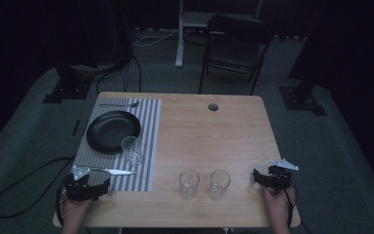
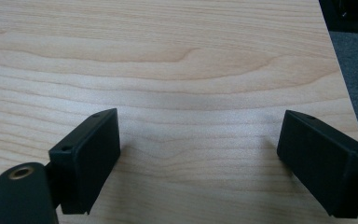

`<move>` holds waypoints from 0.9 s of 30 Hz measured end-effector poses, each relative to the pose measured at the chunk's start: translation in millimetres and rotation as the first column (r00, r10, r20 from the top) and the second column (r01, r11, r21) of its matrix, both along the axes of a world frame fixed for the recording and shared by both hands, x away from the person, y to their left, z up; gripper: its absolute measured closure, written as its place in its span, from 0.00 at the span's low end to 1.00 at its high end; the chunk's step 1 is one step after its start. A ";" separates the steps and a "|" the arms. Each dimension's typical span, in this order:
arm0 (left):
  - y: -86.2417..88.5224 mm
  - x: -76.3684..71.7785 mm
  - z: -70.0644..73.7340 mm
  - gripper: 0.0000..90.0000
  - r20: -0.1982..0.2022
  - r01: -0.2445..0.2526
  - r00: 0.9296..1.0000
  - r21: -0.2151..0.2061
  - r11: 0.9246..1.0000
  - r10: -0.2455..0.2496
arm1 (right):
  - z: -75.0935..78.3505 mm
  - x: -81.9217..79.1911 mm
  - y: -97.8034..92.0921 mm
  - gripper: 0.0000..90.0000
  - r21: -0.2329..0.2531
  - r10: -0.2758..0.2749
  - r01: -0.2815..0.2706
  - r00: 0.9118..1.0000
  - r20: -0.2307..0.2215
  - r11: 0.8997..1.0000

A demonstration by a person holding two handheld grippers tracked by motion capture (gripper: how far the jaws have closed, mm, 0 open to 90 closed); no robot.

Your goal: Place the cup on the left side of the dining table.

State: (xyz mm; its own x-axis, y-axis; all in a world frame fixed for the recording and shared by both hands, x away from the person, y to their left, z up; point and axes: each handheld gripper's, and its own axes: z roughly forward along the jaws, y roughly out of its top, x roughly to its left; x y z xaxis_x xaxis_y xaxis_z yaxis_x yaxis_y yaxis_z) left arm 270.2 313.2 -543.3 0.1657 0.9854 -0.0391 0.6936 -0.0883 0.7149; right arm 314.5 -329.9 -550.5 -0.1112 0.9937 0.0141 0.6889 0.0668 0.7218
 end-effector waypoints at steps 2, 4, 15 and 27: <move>4.6 -0.4 0.6 0.00 -0.002 -0.007 1.000 -0.010 1.000 0.007 | 0.0 0.0 0.0 0.14 0.000 0.000 0.000 1.000 0.000 1.000; 9.3 -1.4 0.8 0.00 0.004 -0.025 1.000 -0.017 1.000 0.025 | 0.0 0.0 0.0 0.14 0.000 0.000 0.000 1.000 0.000 1.000; 15.2 8.3 -0.4 0.00 -0.027 -0.036 0.999 -0.035 0.999 0.035 | 0.0 0.0 0.0 0.14 0.000 0.000 0.000 1.000 0.000 1.000; 12.0 15.1 -2.4 0.00 -0.021 -0.026 0.999 0.016 1.000 0.027 | 0.0 0.0 0.0 0.14 0.000 0.000 0.000 1.000 0.000 1.000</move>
